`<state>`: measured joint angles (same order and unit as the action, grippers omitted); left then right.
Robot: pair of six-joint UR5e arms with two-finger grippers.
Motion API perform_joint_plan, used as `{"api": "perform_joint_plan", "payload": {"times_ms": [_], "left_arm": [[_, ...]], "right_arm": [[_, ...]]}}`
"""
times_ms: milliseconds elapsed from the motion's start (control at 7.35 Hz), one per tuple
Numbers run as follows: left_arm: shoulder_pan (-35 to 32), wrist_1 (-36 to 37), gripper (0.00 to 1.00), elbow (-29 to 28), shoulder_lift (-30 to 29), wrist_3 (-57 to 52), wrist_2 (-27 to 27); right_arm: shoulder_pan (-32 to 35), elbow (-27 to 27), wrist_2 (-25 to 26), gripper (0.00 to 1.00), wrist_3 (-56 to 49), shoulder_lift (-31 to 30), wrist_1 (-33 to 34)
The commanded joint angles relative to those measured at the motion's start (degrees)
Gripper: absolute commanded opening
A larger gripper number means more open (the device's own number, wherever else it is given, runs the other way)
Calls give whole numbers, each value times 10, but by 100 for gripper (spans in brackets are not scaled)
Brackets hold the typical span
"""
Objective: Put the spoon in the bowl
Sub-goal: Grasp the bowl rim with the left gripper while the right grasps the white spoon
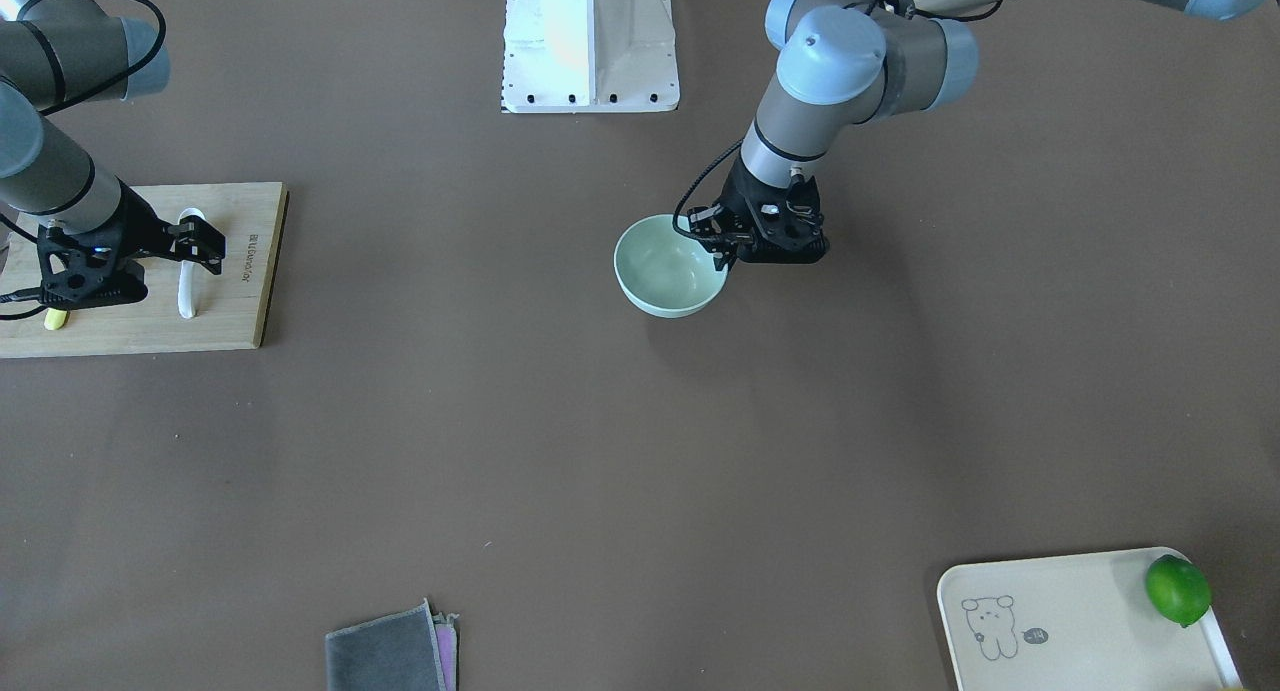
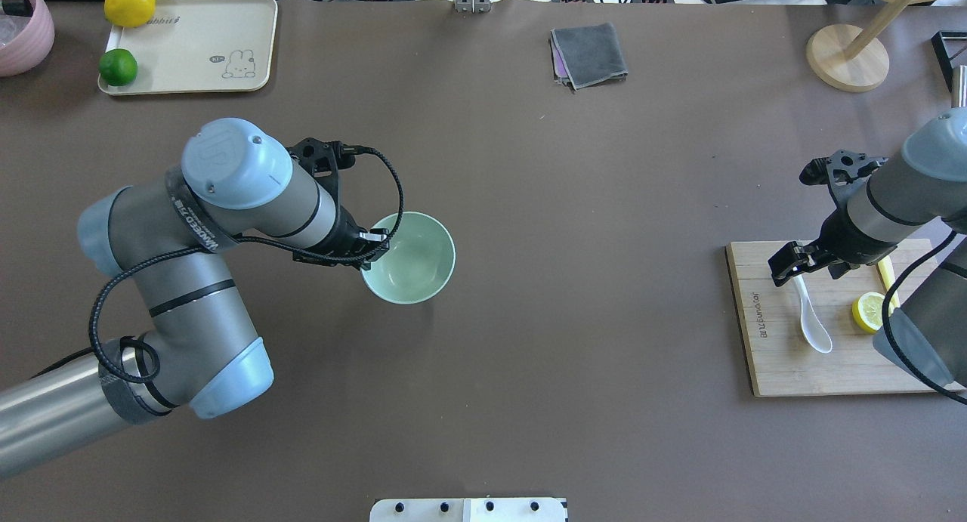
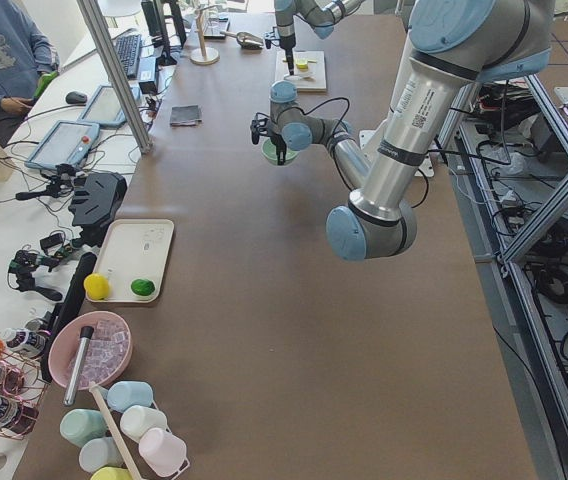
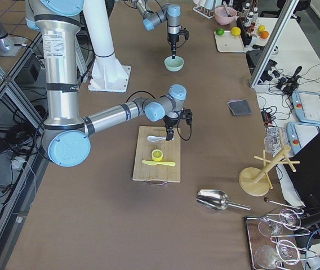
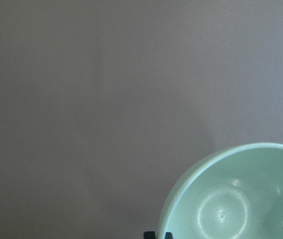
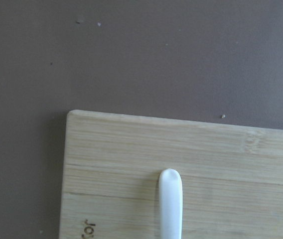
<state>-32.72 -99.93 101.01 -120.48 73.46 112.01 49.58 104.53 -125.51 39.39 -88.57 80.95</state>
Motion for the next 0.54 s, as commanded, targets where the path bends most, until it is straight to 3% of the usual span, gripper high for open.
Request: {"api": "perform_joint_plan", "payload": {"times_ms": [0, 408], "left_arm": [[40, 5, 0, -3, -16, 18, -42], [44, 30, 0, -7, -42, 23, -43]], "right_arm": [[-13, -6, 3, 85, 2, 0, -1], [-15, -13, 3, 75, 1, -2, -1]]}}
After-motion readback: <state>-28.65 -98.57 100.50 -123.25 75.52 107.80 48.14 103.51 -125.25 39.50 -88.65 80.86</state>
